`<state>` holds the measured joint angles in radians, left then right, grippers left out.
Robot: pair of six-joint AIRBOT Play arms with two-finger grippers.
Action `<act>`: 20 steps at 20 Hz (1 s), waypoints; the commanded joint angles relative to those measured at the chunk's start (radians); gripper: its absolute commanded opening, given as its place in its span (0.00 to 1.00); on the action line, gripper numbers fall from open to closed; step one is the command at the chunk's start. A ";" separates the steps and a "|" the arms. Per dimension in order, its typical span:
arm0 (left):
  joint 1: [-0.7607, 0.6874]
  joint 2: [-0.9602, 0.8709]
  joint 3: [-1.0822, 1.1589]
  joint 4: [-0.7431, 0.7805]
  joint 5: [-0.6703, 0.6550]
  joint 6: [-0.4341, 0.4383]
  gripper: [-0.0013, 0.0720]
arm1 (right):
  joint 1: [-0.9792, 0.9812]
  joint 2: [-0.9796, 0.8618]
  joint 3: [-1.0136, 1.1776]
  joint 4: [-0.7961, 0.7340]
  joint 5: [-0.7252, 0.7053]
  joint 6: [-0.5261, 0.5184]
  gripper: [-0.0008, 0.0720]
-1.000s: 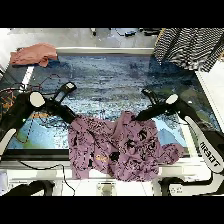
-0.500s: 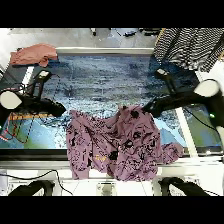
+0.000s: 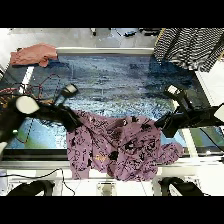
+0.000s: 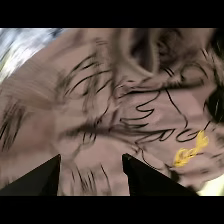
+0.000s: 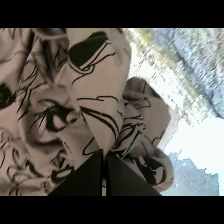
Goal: Fold the clothes and pants, and hang the long-sleeved shirts on hangers.
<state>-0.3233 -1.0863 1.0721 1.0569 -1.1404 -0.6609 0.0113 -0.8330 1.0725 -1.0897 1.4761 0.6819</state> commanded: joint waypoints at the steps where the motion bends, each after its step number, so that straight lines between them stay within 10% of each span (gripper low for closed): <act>1: -0.145 -0.103 -0.016 -0.010 0.158 0.381 0.69 | 0.001 0.016 -0.016 0.010 -0.060 0.010 0.05; 17: -0.238 -0.400 -0.016 -0.079 0.327 0.622 0.67 | 0.001 0.016 -0.016 0.018 -0.080 0.010 0.05; 18: -0.238 -0.406 -0.016 -0.088 0.355 0.624 0.59 | 0.001 0.016 -0.016 0.018 -0.078 0.010 0.05; 20: -0.238 -0.412 -0.016 -0.089 0.385 0.625 0.07 | 0.001 0.016 -0.016 0.011 -0.052 0.010 0.05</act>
<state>-0.5602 -1.4876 1.0565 0.9928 -0.8024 -0.0593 0.0113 -0.8173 1.0565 -1.0737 1.4010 0.6914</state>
